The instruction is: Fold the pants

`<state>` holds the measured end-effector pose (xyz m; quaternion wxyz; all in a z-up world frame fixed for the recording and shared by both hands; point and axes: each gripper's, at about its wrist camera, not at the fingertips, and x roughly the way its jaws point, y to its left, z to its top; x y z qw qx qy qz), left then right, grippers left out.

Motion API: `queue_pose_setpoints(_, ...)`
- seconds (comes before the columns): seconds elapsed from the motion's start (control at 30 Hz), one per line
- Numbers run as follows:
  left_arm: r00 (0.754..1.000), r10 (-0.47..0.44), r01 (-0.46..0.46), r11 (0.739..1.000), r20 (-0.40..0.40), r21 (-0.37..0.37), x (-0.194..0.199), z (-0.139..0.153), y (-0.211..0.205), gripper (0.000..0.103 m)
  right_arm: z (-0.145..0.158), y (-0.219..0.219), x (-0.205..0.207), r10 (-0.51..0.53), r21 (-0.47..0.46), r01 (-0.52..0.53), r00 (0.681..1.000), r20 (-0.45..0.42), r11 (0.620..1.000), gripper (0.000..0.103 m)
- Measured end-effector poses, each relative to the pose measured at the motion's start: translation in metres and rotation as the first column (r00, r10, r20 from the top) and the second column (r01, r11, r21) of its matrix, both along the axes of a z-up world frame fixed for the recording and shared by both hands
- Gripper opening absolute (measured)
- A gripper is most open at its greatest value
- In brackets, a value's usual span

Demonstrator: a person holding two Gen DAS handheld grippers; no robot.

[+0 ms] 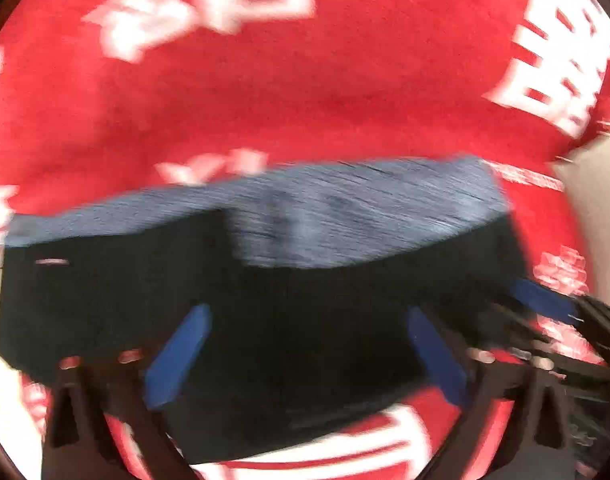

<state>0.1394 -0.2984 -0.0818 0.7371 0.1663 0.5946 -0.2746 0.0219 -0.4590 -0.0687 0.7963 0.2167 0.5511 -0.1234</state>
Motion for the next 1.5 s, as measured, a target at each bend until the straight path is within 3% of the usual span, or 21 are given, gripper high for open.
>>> queue_pose_setpoints(0.1, 0.999, 0.022, -0.022, 1.0, -0.036, -0.015, 0.002, 0.003, 0.014, 0.102, 0.001, 0.003, -0.005, -0.005, -0.001, 0.005, 1.0, -0.01, 1.0, 0.058)
queue_pose_setpoints(0.3, 0.999, 0.053, -0.052, 0.997, -0.006, 0.049, 0.001, 0.005, 0.041, 0.102, 0.005, 0.01, -0.004, 0.003, -0.009, -0.003, 1.0, -0.031, 1.0, 0.069)
queue_pose_setpoints(0.63, 0.993, 0.12, -0.119, 0.99, -0.001, 0.075, 0.014, 0.002, 0.09, 0.102, 0.005, 0.041, 0.021, 0.038, -0.025, -0.039, 0.997, -0.064, 0.999, 0.072)
queue_pose_setpoints(0.73, 0.988, 0.156, -0.154, 0.985, -0.018, 0.076, 0.023, -0.002, 0.104, 0.102, -0.002, 0.053, 0.032, 0.052, -0.035, -0.055, 0.995, -0.082, 0.998, 0.079)
queue_pose_setpoints(0.87, 0.98, 0.196, -0.194, 0.978, -0.025, 0.074, 0.03, -0.007, 0.124, 0.102, -0.036, 0.059, 0.041, 0.049, -0.031, -0.056, 0.983, -0.178, 0.998, 0.084)
queue_pose_setpoints(1.07, 0.976, 0.219, -0.217, 0.974, -0.021, 0.062, 0.036, -0.007, 0.142, 0.102, -0.043, 0.065, 0.048, 0.095, -0.022, -0.1, 0.982, -0.164, 0.995, 0.103)
queue_pose_setpoints(1.5, 0.962, 0.269, -0.266, 0.963, -0.053, 0.053, 0.049, -0.02, 0.17, 0.102, -0.049, 0.071, 0.058, 0.091, -0.075, -0.108, 0.974, -0.206, 0.991, 0.103)
